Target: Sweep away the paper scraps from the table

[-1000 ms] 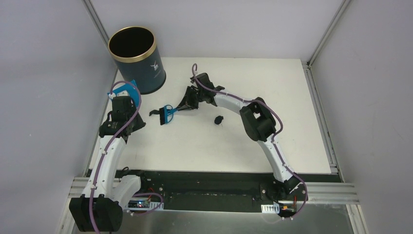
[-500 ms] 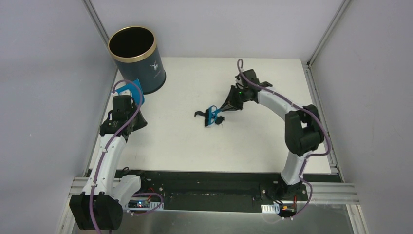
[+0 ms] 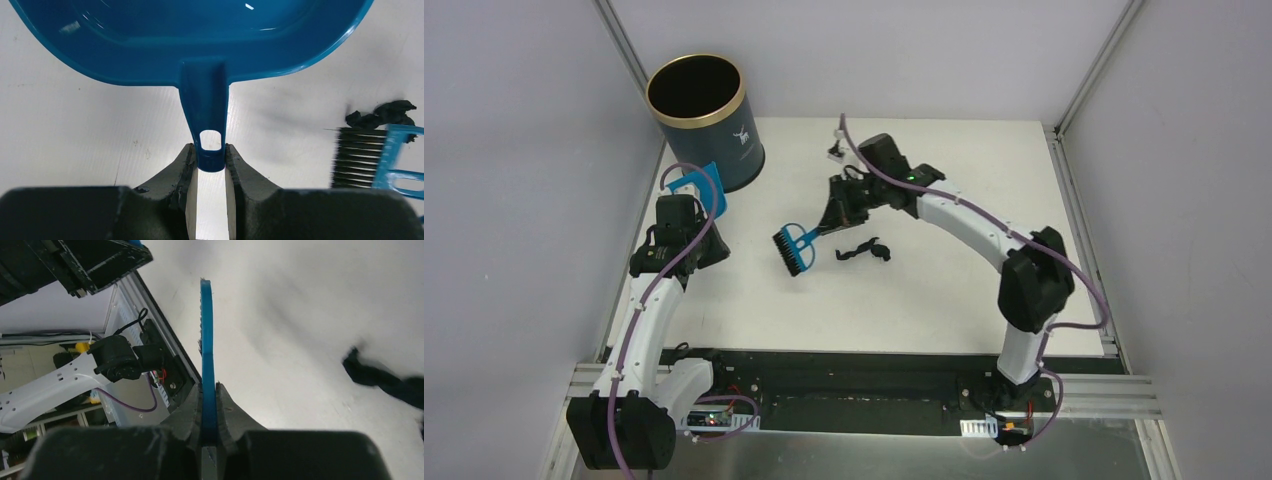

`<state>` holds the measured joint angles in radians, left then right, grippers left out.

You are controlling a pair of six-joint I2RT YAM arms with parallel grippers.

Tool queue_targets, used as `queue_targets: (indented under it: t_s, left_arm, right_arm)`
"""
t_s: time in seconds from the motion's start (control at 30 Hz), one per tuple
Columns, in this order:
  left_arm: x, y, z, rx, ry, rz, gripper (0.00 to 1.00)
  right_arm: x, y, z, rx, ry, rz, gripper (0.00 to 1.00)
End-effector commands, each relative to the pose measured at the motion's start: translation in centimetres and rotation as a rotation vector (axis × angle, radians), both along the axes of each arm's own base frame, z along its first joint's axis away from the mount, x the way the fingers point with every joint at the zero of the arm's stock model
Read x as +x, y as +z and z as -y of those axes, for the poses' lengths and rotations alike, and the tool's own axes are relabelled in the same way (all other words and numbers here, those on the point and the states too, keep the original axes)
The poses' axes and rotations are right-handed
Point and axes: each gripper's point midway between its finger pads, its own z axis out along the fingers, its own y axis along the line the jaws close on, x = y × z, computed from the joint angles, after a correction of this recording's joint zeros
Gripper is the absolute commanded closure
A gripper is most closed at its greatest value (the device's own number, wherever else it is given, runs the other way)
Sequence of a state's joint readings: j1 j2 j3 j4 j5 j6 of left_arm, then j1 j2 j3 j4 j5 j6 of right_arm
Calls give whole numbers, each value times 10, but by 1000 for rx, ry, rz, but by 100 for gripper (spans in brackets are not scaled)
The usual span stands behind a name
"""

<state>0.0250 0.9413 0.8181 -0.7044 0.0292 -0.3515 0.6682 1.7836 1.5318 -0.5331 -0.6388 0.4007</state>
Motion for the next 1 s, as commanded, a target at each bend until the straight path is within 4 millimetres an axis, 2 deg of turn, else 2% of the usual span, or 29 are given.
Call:
queue_targets:
  t_s: [0.0, 0.1, 0.23, 0.33, 0.47, 0.57, 0.6, 0.63, 0.8, 0.87, 0.97]
  left_arm:
    - [11, 10, 6, -2, -42, 65, 100]
    - [11, 11, 8, 5, -64, 65, 100]
    - [11, 10, 9, 13, -75, 71, 100]
    - [12, 8, 21, -5, -122, 62, 100]
    - [15, 1, 36, -60, -190, 27, 100]
    - [16, -6, 48, -86, -246, -9, 100]
    - [16, -9, 52, -95, -264, -21, 100]
    - [16, -11, 57, -106, -282, -36, 100]
    - [8, -15, 98, -143, -456, -86, 100]
    - [1, -11, 120, -122, -545, -117, 100]
    - [-18, -12, 140, -77, -648, -203, 100]
  right_arm:
    - [13, -25, -46, 0, 60, -11, 100]
    - [28, -51, -48, -68, 31, -71, 100]
    - [44, -70, -22, -158, -47, -77, 100]
    - [40, -69, 7, -199, -63, -64, 100]
    - [34, -69, 59, -257, -127, -37, 100]
    - [39, -67, 98, -321, -202, 8, 100]
    - [43, -63, 111, -354, -242, 50, 100]
    - [43, -53, 115, -340, -247, 89, 100]
    - [37, 27, 120, -130, -261, 180, 100]
    - [41, 53, 139, -97, -321, 225, 100]
    - [54, 69, 169, -159, -390, 356, 100]
